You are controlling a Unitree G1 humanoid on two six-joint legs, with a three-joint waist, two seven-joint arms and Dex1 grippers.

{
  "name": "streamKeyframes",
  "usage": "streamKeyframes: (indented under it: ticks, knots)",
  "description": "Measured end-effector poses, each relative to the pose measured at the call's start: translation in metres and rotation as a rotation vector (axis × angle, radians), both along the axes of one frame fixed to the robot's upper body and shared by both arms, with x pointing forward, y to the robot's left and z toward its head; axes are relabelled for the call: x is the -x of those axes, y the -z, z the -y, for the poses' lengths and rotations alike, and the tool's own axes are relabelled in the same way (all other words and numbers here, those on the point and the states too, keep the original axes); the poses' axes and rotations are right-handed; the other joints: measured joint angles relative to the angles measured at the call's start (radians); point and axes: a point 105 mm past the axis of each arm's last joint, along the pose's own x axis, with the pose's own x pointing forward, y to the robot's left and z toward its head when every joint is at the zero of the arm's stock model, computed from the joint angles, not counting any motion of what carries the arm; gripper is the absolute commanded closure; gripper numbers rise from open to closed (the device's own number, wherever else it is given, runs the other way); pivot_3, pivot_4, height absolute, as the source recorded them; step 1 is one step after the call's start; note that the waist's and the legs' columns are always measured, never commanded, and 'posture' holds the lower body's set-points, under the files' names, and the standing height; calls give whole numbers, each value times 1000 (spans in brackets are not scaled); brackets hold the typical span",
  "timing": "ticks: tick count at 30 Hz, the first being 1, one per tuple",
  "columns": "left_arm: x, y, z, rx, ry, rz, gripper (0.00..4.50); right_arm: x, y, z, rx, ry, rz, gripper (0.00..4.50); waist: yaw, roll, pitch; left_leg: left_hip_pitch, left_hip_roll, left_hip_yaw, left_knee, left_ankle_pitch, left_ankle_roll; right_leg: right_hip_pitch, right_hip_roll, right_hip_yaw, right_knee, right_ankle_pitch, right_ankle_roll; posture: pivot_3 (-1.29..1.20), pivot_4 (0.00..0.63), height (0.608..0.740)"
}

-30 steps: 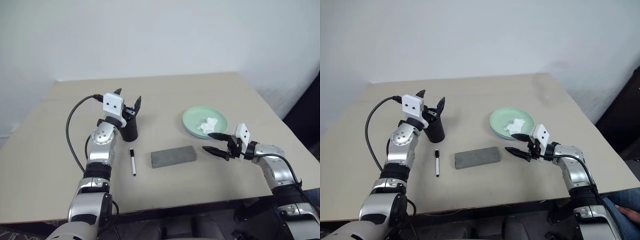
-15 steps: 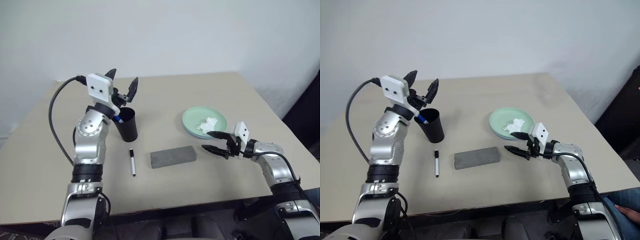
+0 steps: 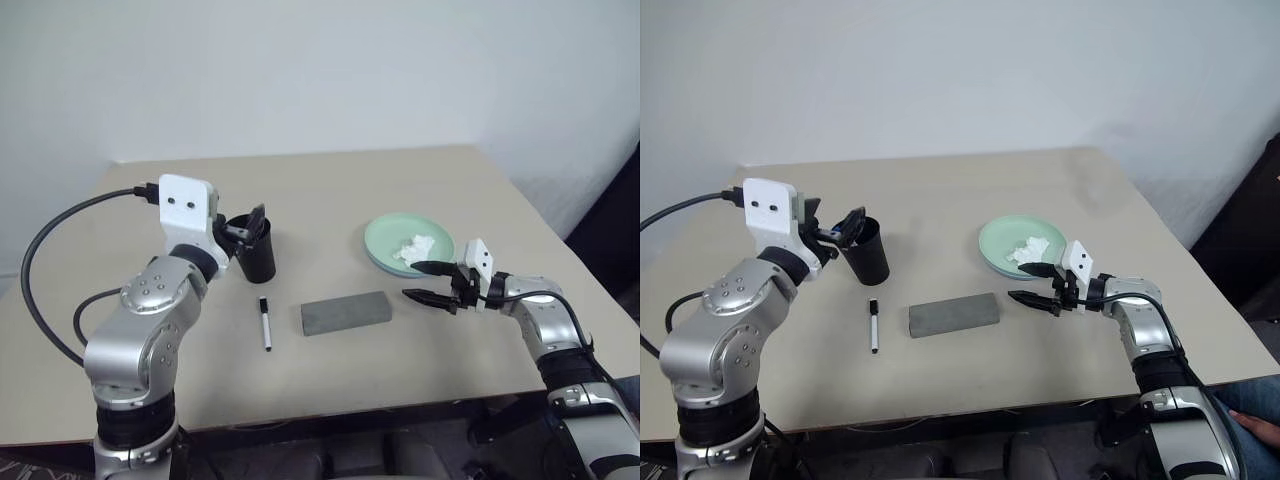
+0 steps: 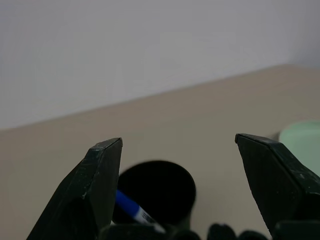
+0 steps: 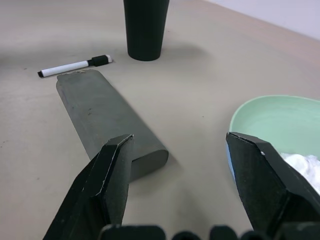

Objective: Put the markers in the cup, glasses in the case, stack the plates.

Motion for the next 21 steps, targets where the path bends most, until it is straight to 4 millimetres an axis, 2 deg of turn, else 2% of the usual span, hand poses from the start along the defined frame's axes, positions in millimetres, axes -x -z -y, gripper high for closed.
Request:
streamKeyframes:
  ticks: [4,9,18,21]
  knots:
    - [13,48,-9,49,-123,-222,677,-2,1,-4,5,-19,-4,1306,0,-1,0,0,0,-1,0,1,-2,0,2,0,0,0,-1,0,0,740]
    - [25,79,-6,25,-141,-368,677,-3,0,-11,-3,-36,5,1306,0,0,0,0,0,-1,0,1,-3,0,2,1,0,0,-1,0,0,740]
    - [21,116,1,25,-116,-528,677,0,-4,-12,-8,-41,15,1306,-1,0,0,0,1,-2,0,2,-4,0,4,1,0,0,-1,0,0,740]
    - [16,121,5,11,-104,-549,677,3,-4,-12,-12,-39,16,1306,-1,0,0,0,1,-2,0,1,-4,0,5,1,0,0,-1,0,0,740]
